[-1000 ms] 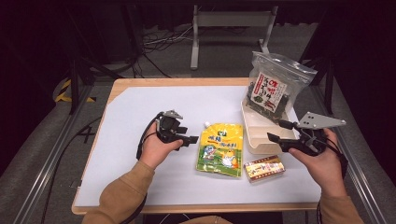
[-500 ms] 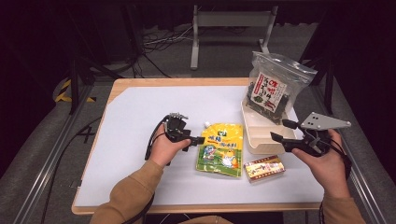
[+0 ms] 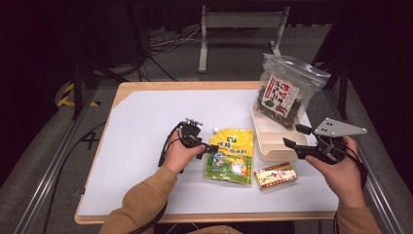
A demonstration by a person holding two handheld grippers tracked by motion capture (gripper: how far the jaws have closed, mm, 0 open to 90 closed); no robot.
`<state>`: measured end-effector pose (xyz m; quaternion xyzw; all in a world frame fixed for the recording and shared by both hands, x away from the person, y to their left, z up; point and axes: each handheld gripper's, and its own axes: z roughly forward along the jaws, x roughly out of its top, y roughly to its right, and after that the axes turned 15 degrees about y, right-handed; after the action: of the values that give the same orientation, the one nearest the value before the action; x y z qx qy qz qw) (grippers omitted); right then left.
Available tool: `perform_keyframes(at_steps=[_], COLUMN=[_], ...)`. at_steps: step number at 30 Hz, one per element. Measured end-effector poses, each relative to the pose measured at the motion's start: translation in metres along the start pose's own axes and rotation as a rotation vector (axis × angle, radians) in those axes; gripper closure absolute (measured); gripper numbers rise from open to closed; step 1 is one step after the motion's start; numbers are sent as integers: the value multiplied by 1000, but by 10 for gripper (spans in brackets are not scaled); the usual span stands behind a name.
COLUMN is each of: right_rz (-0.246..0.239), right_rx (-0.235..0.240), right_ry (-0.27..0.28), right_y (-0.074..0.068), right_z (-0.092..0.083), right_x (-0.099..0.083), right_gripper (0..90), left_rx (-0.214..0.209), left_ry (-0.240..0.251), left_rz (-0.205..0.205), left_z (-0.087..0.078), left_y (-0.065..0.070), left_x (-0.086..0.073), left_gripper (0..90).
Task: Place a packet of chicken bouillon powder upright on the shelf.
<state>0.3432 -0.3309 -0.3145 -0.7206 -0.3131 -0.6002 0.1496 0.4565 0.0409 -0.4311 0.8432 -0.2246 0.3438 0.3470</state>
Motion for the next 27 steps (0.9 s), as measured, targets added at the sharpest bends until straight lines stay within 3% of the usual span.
perform_keyframes(at_steps=[5, 17, 20, 27], right_rz=[-3, -6, -6, -7], right_rx=[-3, -5, -6, -6], right_ry=[-2, -10, -13, -13], right_y=[0, 0, 0, 0], right_z=[0, 0, 1, 1], right_x=[-1, -2, -3, -3], right_gripper=[361, 360, 360, 357], left_rx=[19, -6, -36, -14], left_ry=[-20, -28, -30, -34], left_rz=[-2, 4, -14, -10], left_z=[5, 13, 15, 16], left_y=[1, 6, 10, 11], left_x=[-1, -2, -3, -3], left_gripper=[118, 186, 228, 255])
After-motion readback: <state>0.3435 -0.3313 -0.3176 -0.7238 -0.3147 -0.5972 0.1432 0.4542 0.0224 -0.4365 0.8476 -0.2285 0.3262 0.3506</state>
